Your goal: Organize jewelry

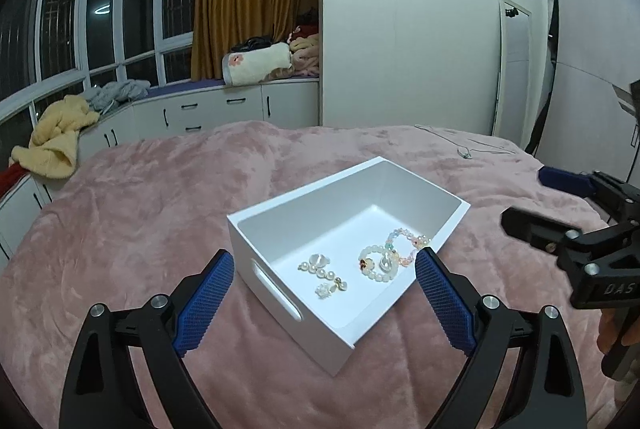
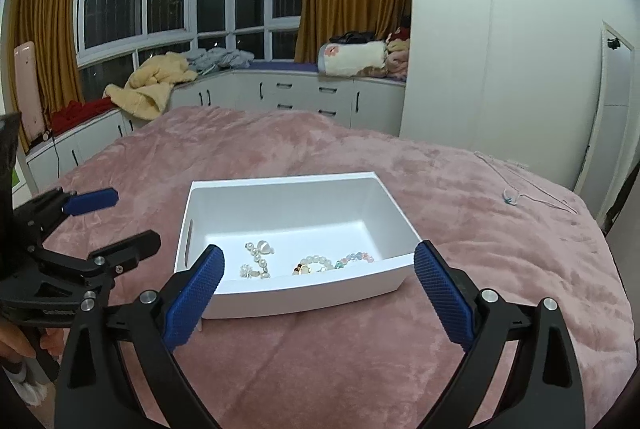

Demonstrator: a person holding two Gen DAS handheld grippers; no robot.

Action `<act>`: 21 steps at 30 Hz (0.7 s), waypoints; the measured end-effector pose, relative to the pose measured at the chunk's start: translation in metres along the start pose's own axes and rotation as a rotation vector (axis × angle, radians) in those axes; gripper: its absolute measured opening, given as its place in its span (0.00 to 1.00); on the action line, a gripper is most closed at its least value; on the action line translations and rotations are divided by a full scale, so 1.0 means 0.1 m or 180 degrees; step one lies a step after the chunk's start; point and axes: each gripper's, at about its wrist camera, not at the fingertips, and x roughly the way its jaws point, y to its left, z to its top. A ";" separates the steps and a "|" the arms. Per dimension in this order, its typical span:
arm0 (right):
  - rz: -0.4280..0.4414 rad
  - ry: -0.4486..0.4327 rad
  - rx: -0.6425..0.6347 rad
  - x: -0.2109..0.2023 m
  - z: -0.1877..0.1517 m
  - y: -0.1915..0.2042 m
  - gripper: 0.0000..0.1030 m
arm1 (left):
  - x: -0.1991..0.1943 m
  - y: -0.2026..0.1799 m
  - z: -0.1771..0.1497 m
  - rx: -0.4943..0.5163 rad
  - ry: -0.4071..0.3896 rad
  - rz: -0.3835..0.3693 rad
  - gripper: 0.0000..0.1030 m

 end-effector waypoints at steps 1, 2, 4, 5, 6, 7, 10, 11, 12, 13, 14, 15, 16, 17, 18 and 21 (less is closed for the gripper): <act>0.0011 -0.0022 0.0015 -0.02 -0.01 -0.01 0.93 | 0.00 -0.01 -0.01 -0.0002 0.0003 0.0004 0.90; -0.0009 -0.0041 0.0018 -0.03 -0.03 -0.01 0.93 | -0.01 -0.01 -0.02 0.0003 -0.0003 0.0009 0.90; -0.0007 -0.0073 0.0042 -0.03 -0.05 -0.01 0.93 | -0.06 -0.03 -0.04 0.0026 -0.0054 0.0048 0.90; 0.0007 -0.0077 0.0061 -0.03 -0.05 -0.02 0.93 | -0.07 -0.04 -0.04 0.0034 -0.0070 0.0056 0.91; 0.0007 -0.0078 0.0068 -0.02 -0.05 -0.02 0.93 | -0.08 -0.04 -0.04 0.0041 -0.0080 0.0067 0.91; 0.0001 -0.0084 0.0075 -0.02 -0.07 -0.02 0.93 | -0.07 -0.05 -0.05 0.0043 -0.0073 0.0070 0.91; -0.0012 -0.0112 0.0081 -0.01 -0.10 -0.01 0.93 | -0.08 -0.05 -0.06 0.0040 -0.0061 0.0078 0.91; -0.0011 -0.0117 0.0080 -0.01 -0.11 0.00 0.93 | -0.09 -0.04 -0.07 0.0025 -0.0070 0.0078 0.91; -0.0008 -0.0118 0.0078 0.00 -0.11 0.00 0.93 | -0.09 -0.04 -0.07 0.0008 -0.0082 0.0082 0.91; -0.0014 -0.0122 0.0074 0.01 -0.12 0.01 0.93 | -0.09 -0.04 -0.07 -0.0012 -0.0090 0.0077 0.92; -0.0009 -0.0113 0.0071 0.02 -0.13 0.01 0.93 | -0.09 -0.02 -0.08 -0.0039 -0.0087 0.0060 0.92; -0.0002 -0.0102 0.0074 0.02 -0.13 0.01 0.93 | -0.08 -0.02 -0.08 -0.0050 -0.0082 0.0061 0.92; -0.0004 -0.0100 0.0071 0.04 -0.13 0.02 0.93 | -0.08 -0.02 -0.08 -0.0055 -0.0084 0.0067 0.92; -0.0006 -0.0095 0.0065 0.04 -0.15 0.03 0.93 | -0.08 -0.01 -0.08 -0.0053 -0.0085 0.0071 0.92; -0.0006 -0.0085 0.0058 0.05 -0.16 0.04 0.93 | -0.07 -0.01 -0.09 -0.0044 -0.0085 0.0070 0.92; 0.0013 -0.0078 0.0044 0.08 -0.17 0.06 0.93 | -0.06 -0.02 -0.09 -0.0029 -0.0078 0.0075 0.92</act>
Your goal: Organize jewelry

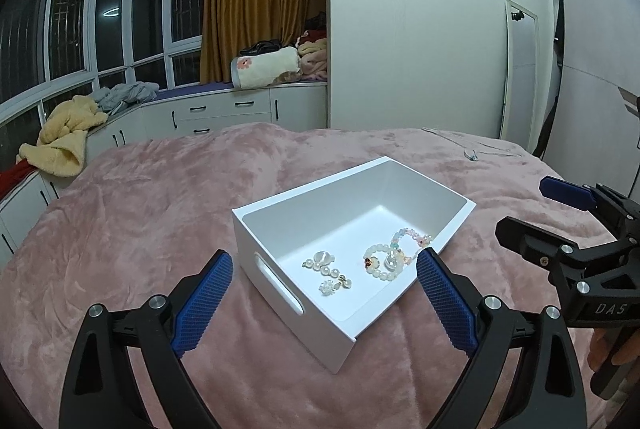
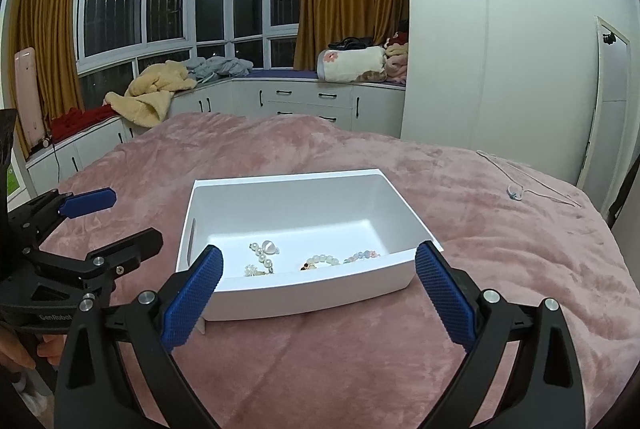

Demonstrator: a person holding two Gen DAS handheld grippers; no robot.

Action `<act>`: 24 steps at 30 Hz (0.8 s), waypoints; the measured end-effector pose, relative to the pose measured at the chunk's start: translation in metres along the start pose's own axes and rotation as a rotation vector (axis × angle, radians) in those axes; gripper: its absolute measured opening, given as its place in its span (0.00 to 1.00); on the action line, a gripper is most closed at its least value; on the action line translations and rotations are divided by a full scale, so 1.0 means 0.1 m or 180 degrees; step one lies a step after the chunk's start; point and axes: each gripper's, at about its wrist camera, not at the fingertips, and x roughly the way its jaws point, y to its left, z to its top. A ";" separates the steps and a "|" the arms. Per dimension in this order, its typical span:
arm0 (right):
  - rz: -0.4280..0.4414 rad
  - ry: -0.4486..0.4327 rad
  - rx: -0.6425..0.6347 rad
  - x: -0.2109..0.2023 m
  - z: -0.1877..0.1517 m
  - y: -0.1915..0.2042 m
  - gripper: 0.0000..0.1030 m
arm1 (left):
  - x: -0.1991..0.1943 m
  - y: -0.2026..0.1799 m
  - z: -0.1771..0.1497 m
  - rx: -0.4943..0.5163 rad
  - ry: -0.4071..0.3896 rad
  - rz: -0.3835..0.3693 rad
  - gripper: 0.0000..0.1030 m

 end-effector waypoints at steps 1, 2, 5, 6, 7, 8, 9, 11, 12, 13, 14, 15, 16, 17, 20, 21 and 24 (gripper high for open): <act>-0.0006 0.0001 -0.0012 0.01 -0.01 0.01 0.93 | 0.01 0.00 0.00 0.0013 0.0001 0.0005 0.92; -0.0008 -0.0005 -0.0021 0.02 -0.01 0.01 0.93 | 0.01 0.01 -0.01 0.0027 0.0001 0.0015 0.92; -0.0004 -0.0010 -0.0022 0.03 -0.01 0.02 0.93 | 0.03 0.01 -0.02 0.0038 -0.0007 0.0035 0.92; -0.0005 -0.0018 -0.0021 0.03 -0.01 0.02 0.93 | 0.03 0.02 -0.02 0.0034 -0.0008 0.0035 0.92; -0.0007 -0.0036 -0.0022 0.02 -0.01 0.03 0.93 | 0.03 0.02 -0.02 0.0032 -0.0009 0.0039 0.92; -0.0011 -0.0044 -0.0026 0.02 -0.01 0.03 0.93 | 0.03 0.03 -0.02 0.0024 -0.0011 0.0045 0.92; -0.0014 -0.0048 -0.0028 0.02 -0.01 0.03 0.93 | 0.04 0.04 -0.02 0.0006 -0.0016 0.0042 0.92; -0.0013 -0.0068 -0.0023 0.01 -0.02 0.03 0.93 | 0.04 0.06 -0.02 -0.0015 -0.0025 0.0060 0.92; -0.0007 -0.0069 -0.0020 0.00 -0.03 0.04 0.93 | 0.04 0.07 -0.01 -0.0026 -0.0033 0.0073 0.92; -0.0007 -0.0071 -0.0020 0.00 -0.03 0.04 0.93 | 0.03 0.07 -0.01 -0.0034 -0.0037 0.0081 0.92; -0.0010 -0.0076 -0.0025 -0.01 -0.04 0.04 0.93 | 0.03 0.07 -0.01 -0.0039 -0.0040 0.0087 0.92; -0.0008 -0.0079 -0.0030 -0.01 -0.03 0.04 0.93 | 0.02 0.07 -0.01 -0.0042 -0.0049 0.0089 0.92; -0.0014 -0.0090 -0.0035 -0.02 -0.04 0.03 0.93 | 0.02 0.08 0.00 -0.0039 -0.0052 0.0090 0.92; -0.0023 -0.0104 -0.0039 -0.03 -0.04 0.03 0.93 | 0.02 0.08 0.00 -0.0029 -0.0055 0.0099 0.92; -0.0022 -0.0149 -0.0023 -0.06 -0.05 0.02 0.93 | 0.02 0.05 0.01 0.0011 -0.0071 0.0125 0.92; -0.0023 -0.0165 -0.0014 -0.06 -0.05 0.01 0.93 | 0.02 0.05 0.02 0.0020 -0.0086 0.0120 0.92; -0.0038 -0.0187 0.0014 -0.07 -0.06 -0.01 0.93 | 0.02 0.03 0.02 0.0031 -0.0099 0.0111 0.92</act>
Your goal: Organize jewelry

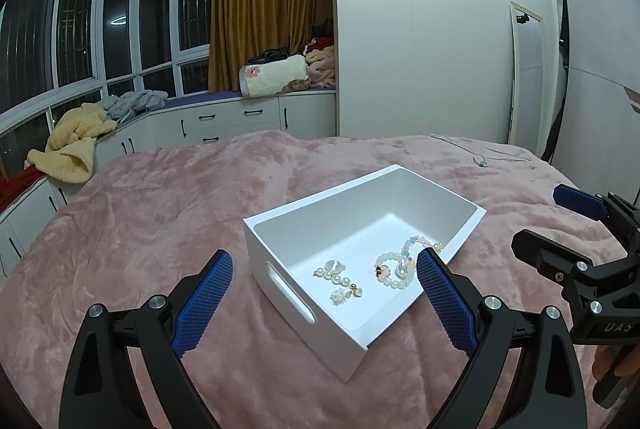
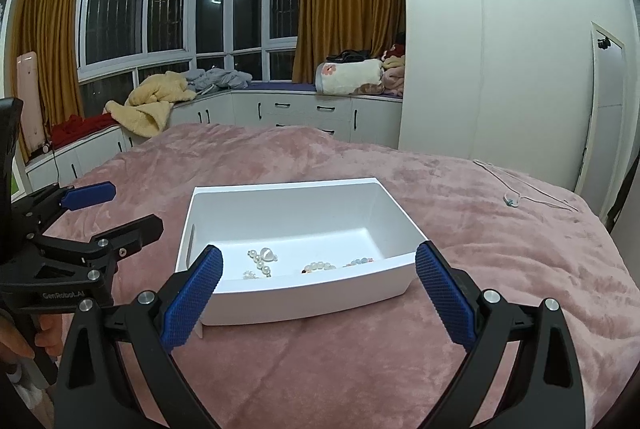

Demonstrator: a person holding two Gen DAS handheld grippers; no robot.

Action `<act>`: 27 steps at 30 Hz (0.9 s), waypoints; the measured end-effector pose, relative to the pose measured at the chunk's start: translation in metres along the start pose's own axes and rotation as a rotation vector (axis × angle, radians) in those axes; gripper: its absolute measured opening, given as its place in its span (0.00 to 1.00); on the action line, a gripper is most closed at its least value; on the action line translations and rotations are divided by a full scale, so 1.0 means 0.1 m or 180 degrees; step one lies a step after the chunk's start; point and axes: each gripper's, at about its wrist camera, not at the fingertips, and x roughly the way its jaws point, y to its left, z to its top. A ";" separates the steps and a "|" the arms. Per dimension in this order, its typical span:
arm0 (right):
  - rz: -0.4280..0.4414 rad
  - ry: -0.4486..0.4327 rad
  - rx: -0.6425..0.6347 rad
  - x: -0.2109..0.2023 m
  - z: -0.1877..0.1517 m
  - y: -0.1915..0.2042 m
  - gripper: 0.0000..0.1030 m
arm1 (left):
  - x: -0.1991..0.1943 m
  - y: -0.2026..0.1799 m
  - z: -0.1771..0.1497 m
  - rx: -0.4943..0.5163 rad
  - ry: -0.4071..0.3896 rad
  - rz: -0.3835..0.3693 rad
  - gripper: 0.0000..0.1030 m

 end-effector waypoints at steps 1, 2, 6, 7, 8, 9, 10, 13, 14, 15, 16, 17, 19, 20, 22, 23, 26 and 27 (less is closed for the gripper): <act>0.0000 -0.0012 0.0012 0.00 0.00 -0.01 0.93 | 0.01 -0.01 0.00 0.0011 0.0002 -0.0001 0.92; -0.0002 -0.0015 0.0019 0.00 0.00 -0.01 0.93 | 0.01 -0.01 0.00 0.0019 -0.0002 0.0002 0.92; 0.0012 -0.0016 0.0039 -0.01 -0.02 -0.03 0.93 | 0.01 -0.03 -0.01 0.0041 -0.0015 -0.0002 0.92; 0.0015 -0.0007 0.0036 0.00 -0.03 -0.03 0.93 | 0.01 -0.03 -0.01 0.0035 -0.0009 -0.0013 0.92; 0.0013 -0.0004 0.0031 0.00 -0.04 -0.03 0.93 | 0.01 -0.03 -0.01 0.0025 -0.0004 -0.0020 0.92; 0.0013 -0.0005 0.0027 0.01 -0.04 -0.03 0.93 | 0.01 -0.03 -0.01 0.0016 0.0000 -0.0024 0.92; 0.0018 -0.0003 0.0031 0.01 -0.05 -0.04 0.93 | 0.01 -0.03 0.00 0.0011 -0.0001 -0.0024 0.92; 0.0021 -0.0004 0.0038 0.01 -0.06 -0.05 0.93 | 0.01 -0.03 0.00 0.0022 -0.0004 -0.0024 0.92; 0.0025 -0.0004 0.0042 0.02 -0.06 -0.05 0.93 | 0.02 -0.03 0.00 0.0028 -0.0008 -0.0027 0.92; 0.0029 -0.0003 0.0045 0.02 -0.06 -0.05 0.93 | 0.01 -0.03 0.00 0.0030 -0.0008 -0.0021 0.92; 0.0028 -0.0005 0.0046 0.01 -0.07 -0.06 0.93 | 0.02 -0.04 0.00 0.0036 -0.0012 -0.0011 0.92; 0.0026 -0.0004 0.0044 0.01 -0.07 -0.07 0.93 | 0.02 -0.04 0.00 0.0043 -0.0018 -0.0004 0.92; 0.0028 -0.0010 0.0047 0.01 -0.07 -0.07 0.93 | 0.02 -0.05 0.00 0.0049 -0.0025 -0.0008 0.92; 0.0030 -0.0010 0.0048 0.01 -0.07 -0.07 0.93 | 0.02 -0.05 0.00 0.0045 -0.0026 -0.0006 0.92; 0.0026 -0.0005 0.0044 0.01 -0.07 -0.07 0.93 | 0.02 -0.05 0.00 0.0043 -0.0025 -0.0013 0.93; 0.0026 -0.0009 0.0043 0.01 -0.07 -0.07 0.93 | 0.03 -0.06 0.00 0.0045 -0.0026 -0.0024 0.94; 0.0027 -0.0014 0.0035 0.01 -0.07 -0.07 0.93 | 0.02 -0.11 0.00 0.0083 -0.0072 0.0005 0.97; 0.0027 -0.0018 0.0032 0.00 -0.07 -0.07 0.93 | 0.02 -0.12 0.00 0.0092 -0.0083 0.0001 0.97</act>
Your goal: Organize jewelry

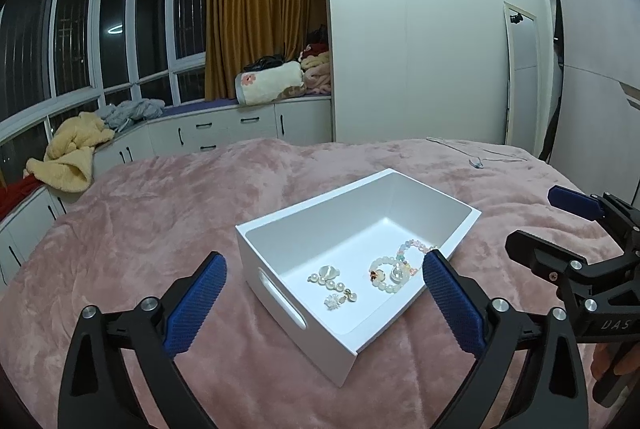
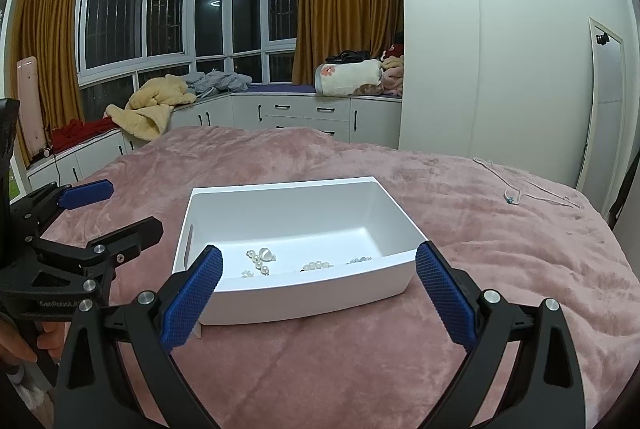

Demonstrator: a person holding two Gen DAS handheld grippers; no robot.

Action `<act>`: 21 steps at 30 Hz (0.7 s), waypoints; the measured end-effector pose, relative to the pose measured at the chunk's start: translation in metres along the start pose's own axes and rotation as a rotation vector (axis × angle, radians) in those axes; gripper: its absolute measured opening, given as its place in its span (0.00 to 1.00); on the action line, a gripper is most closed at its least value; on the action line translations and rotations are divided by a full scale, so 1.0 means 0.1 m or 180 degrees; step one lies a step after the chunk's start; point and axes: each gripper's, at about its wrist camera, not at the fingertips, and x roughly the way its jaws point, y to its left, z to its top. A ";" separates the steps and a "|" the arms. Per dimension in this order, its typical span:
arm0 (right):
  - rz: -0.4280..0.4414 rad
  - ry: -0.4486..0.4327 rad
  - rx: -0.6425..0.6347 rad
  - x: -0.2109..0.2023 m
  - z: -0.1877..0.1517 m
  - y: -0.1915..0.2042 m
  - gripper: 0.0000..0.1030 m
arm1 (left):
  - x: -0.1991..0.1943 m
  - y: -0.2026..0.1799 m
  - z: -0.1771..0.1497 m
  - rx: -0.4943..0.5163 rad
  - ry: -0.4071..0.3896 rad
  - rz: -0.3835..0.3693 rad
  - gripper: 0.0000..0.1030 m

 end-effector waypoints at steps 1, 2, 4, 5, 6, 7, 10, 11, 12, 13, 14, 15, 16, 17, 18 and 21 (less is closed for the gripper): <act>0.0003 -0.0003 -0.0002 0.00 0.00 0.00 0.93 | -0.01 -0.01 0.00 0.0007 -0.0006 -0.0005 0.97; 0.0004 -0.0005 -0.0003 -0.01 0.00 0.01 0.93 | -0.01 -0.02 0.01 0.0014 -0.0011 -0.0006 0.97; 0.0002 -0.0013 -0.0005 -0.01 0.01 0.01 0.93 | -0.01 -0.03 0.01 0.0018 -0.0015 -0.0009 0.97; 0.0005 -0.0012 -0.0007 -0.01 0.01 0.02 0.93 | -0.01 -0.04 0.02 0.0021 -0.0018 -0.0016 0.97; 0.0006 -0.0011 -0.0013 -0.01 0.01 0.02 0.93 | -0.01 -0.04 0.02 0.0029 -0.0022 -0.0017 0.97; 0.0002 -0.0013 -0.0018 -0.01 0.01 0.03 0.93 | -0.03 -0.04 0.02 0.0033 -0.0028 -0.0014 0.97; 0.0012 -0.0003 -0.0023 -0.03 0.02 0.04 0.93 | -0.03 -0.03 0.02 0.0004 -0.0023 -0.0035 0.97; 0.0008 -0.0006 -0.0023 -0.03 0.02 0.04 0.93 | -0.05 -0.02 0.01 -0.0008 -0.0020 -0.0045 0.97; 0.0013 0.0001 -0.0021 -0.03 0.02 0.05 0.93 | -0.04 -0.01 0.02 -0.0021 -0.0013 -0.0067 0.97; 0.0019 0.0018 -0.0021 -0.02 0.02 0.05 0.93 | -0.05 0.00 0.02 -0.0034 -0.0002 -0.0107 0.97; 0.0018 0.0020 -0.0019 -0.03 0.02 0.05 0.93 | -0.04 0.01 0.02 -0.0058 0.0022 -0.0171 0.97; 0.0013 0.0023 -0.0021 -0.03 0.02 0.05 0.93 | -0.04 0.01 0.02 -0.0077 0.0037 -0.0192 0.97; 0.0013 0.0027 -0.0023 -0.03 0.02 0.05 0.93 | -0.03 0.03 0.02 -0.0104 0.0047 -0.0235 0.97; 0.0013 0.0029 -0.0022 -0.03 0.02 0.05 0.93 | -0.03 0.04 0.02 -0.0125 0.0051 -0.0260 0.97; 0.0014 0.0027 -0.0022 -0.03 0.02 0.05 0.93 | -0.02 0.06 0.02 -0.0153 0.0052 -0.0284 0.97; 0.0014 0.0027 -0.0021 -0.03 0.02 0.05 0.93 | -0.03 0.07 0.01 -0.0186 0.0033 -0.0293 0.97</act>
